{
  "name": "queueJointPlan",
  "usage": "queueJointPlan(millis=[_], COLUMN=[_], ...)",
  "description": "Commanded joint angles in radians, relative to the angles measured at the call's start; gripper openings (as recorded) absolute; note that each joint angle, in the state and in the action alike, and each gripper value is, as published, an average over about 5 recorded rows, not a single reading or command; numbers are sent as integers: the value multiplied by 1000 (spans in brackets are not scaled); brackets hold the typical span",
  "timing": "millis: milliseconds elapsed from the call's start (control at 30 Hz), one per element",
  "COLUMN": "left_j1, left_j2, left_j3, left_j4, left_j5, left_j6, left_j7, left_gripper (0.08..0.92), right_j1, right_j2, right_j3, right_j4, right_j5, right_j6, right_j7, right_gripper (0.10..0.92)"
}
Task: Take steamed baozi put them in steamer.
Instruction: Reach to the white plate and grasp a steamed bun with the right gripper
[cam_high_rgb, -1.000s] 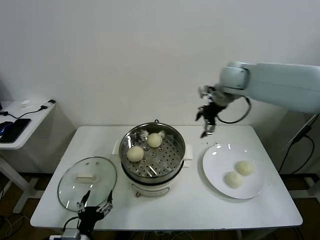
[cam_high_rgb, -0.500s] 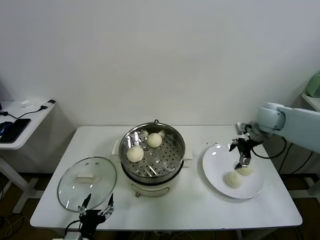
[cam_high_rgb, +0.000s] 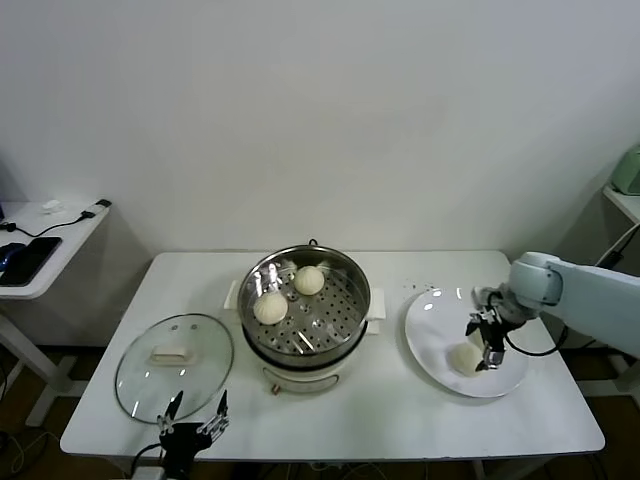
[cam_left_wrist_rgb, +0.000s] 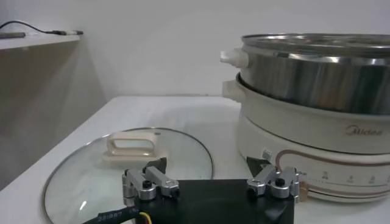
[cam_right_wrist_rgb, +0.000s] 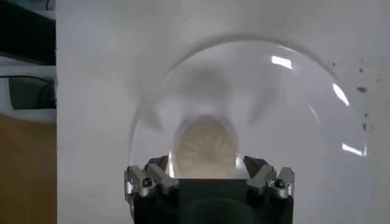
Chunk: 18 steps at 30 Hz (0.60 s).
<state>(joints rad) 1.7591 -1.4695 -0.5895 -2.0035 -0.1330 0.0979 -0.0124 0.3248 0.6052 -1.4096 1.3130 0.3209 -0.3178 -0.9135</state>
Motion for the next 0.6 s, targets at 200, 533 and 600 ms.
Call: queueJointPlan(millis=[200, 533, 600], left_j1=[1, 12, 12], left_j2=[3, 5, 5], left_j3=[4, 2, 3], left_j4=[-1, -11, -11], left_j5=[4, 4, 4], left_j6=[-1, -2, -1], left_j7=[0, -1, 0], left_gripper=[823, 823, 823], right_j1=[-140, -122, -115], right_j2=[21, 18, 15], right_j3=[156, 131, 123], right_j4=[-49, -27, -23], right_j5=[-54, -55, -55], right_j6=[-18, -30, -31], right_j7=[40, 22, 18], right_gripper=[823, 823, 823])
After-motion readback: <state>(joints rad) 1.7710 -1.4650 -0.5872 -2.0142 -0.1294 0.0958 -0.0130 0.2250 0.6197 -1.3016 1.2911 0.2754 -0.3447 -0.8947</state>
